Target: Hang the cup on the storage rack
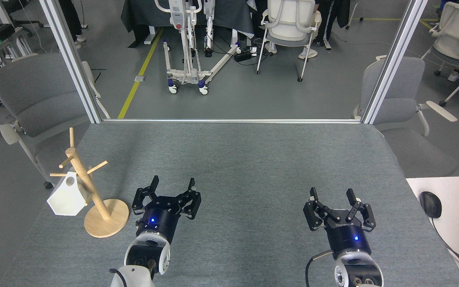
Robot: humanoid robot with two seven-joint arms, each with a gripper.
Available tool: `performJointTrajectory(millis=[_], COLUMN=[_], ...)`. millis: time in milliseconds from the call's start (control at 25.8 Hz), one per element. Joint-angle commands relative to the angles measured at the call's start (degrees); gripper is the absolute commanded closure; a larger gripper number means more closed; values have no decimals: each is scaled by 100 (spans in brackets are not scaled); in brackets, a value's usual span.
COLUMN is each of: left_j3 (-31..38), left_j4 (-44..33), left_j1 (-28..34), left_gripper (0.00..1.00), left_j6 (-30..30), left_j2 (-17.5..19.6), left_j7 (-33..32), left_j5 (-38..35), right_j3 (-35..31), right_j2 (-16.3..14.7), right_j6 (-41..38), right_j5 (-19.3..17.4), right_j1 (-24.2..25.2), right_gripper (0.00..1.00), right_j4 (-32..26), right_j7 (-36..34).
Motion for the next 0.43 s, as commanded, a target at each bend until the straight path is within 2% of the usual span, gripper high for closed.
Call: performJointTrajectory(millis=[0, 387], left_j3=[-4, -4], left_j4=[-486, -407], left_j1=[368, 386], left_gripper=[1, 1], left_j6=[-47, -30], left_j2=[10, 19], left_j7=[-15, 99], left_j5=[105, 96], right_j3=[6, -3], right_j2=[2, 28], right_j6=[-7, -7], right_j5=[-12, -3], right_j1=[11, 29], right_gripper=[0, 0], right_j4=[44, 53], right_j7=[-33, -42])
